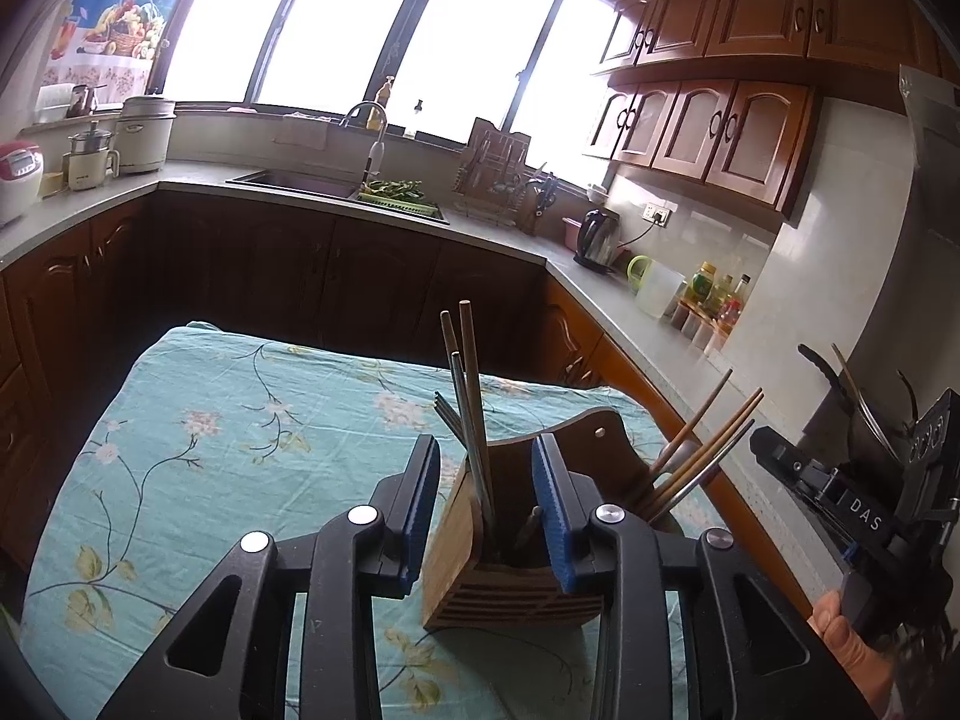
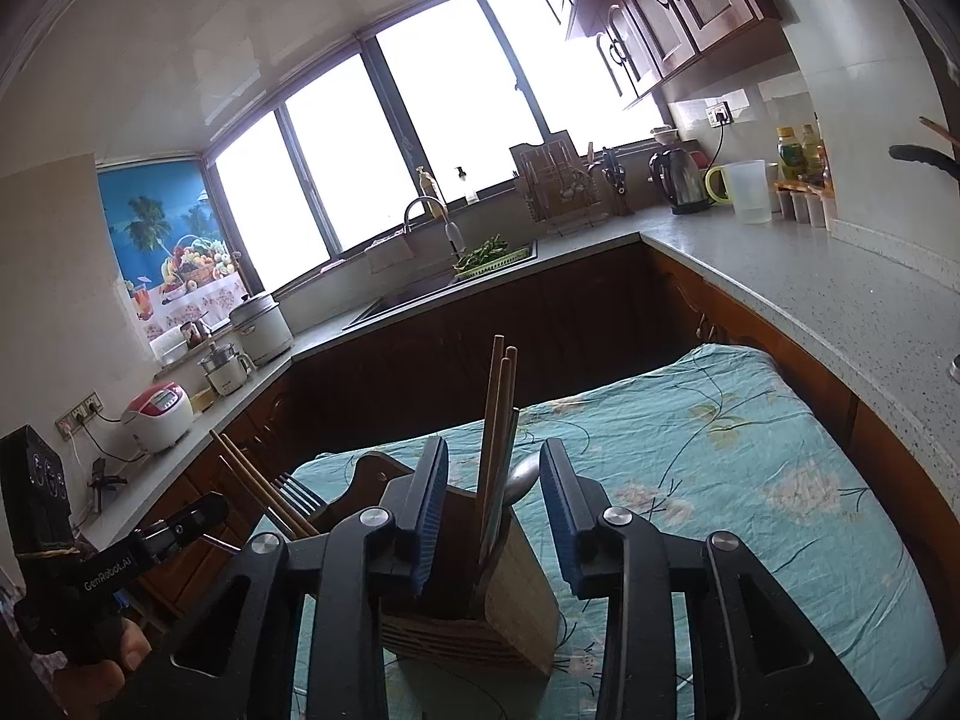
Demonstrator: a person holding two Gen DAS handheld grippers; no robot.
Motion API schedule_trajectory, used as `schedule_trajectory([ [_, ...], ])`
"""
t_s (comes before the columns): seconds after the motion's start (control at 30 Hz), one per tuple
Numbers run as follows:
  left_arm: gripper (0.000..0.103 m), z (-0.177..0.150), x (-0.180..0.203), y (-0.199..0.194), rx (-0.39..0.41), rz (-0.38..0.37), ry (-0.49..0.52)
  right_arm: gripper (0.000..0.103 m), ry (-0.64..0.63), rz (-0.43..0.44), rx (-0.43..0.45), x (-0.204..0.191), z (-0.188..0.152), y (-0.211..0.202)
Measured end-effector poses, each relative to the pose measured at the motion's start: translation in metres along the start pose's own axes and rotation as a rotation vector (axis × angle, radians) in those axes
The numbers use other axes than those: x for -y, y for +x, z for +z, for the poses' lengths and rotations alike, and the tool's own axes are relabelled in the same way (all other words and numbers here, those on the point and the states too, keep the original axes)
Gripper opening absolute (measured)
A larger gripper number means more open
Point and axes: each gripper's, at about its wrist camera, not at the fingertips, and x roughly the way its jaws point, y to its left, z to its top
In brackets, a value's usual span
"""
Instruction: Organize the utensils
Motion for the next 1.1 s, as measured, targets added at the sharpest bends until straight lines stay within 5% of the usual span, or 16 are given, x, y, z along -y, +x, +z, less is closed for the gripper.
schedule_trajectory([
  [0.3, 0.075, -0.012, 0.003, -0.027, 0.014, 0.063, 0.010, 0.061, -0.003, 0.025, 0.012, -0.005, -0.009, -0.020],
  [0.83, 0.093, -0.047, 0.004, -0.097, 0.016, 0.092, -0.051, 0.079, -0.030, 0.062, 0.014, -0.025, -0.043, -0.068],
  [1.1, 0.101, -0.076, 0.002, -0.150, 0.092, 0.076, -0.020, 0.088, -0.069, 0.063, 0.018, -0.035, -0.069, -0.100],
])
